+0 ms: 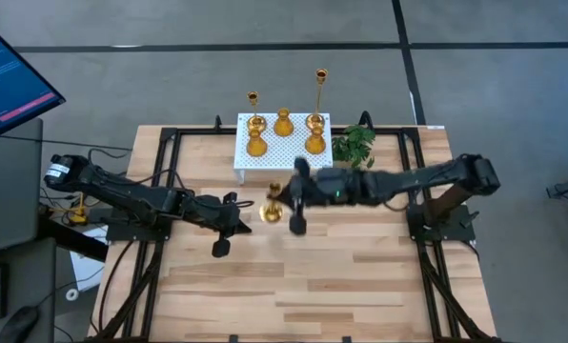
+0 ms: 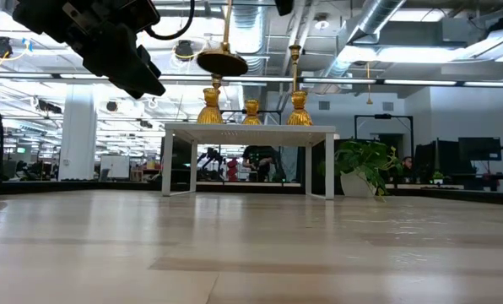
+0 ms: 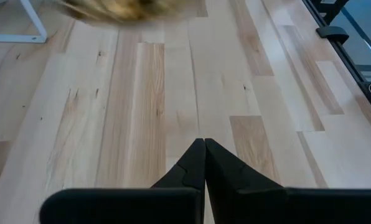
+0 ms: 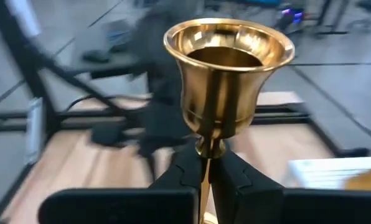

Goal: Pick & Place candle stick holders
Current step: Put the gold candle holder on the shelf

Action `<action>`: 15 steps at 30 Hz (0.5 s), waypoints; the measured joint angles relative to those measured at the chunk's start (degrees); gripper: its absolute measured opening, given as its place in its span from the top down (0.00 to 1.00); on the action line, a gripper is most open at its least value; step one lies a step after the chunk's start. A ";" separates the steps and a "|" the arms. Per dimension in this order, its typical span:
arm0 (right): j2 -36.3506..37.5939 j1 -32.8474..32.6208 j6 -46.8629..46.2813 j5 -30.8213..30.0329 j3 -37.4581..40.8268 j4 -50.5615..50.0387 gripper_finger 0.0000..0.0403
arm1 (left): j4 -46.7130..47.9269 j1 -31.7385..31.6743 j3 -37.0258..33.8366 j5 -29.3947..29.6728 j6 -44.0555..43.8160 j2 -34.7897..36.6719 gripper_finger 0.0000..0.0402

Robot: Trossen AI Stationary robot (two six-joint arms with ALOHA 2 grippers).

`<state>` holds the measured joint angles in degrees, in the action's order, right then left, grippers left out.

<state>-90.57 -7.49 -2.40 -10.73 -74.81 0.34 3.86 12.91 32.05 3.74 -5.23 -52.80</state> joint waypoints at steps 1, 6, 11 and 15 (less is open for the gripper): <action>0.48 1.58 -0.02 0.10 -0.03 -0.03 1.00 | 0.02 0.00 0.00 0.01 0.00 0.00 0.99; 1.25 9.39 -0.02 0.14 -0.04 -1.23 1.00 | 0.21 0.00 0.00 0.01 0.00 0.00 0.98; 1.25 15.72 -0.04 0.32 -0.04 -1.92 1.00 | 0.21 0.00 0.00 0.01 0.00 0.00 0.99; 1.25 19.09 -0.07 0.72 -0.04 -1.91 1.00 | 0.21 0.00 0.00 0.03 0.00 0.00 0.98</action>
<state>-89.32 11.60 -2.47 -10.01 -74.85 -1.57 4.08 12.91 32.05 3.77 -5.23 -52.80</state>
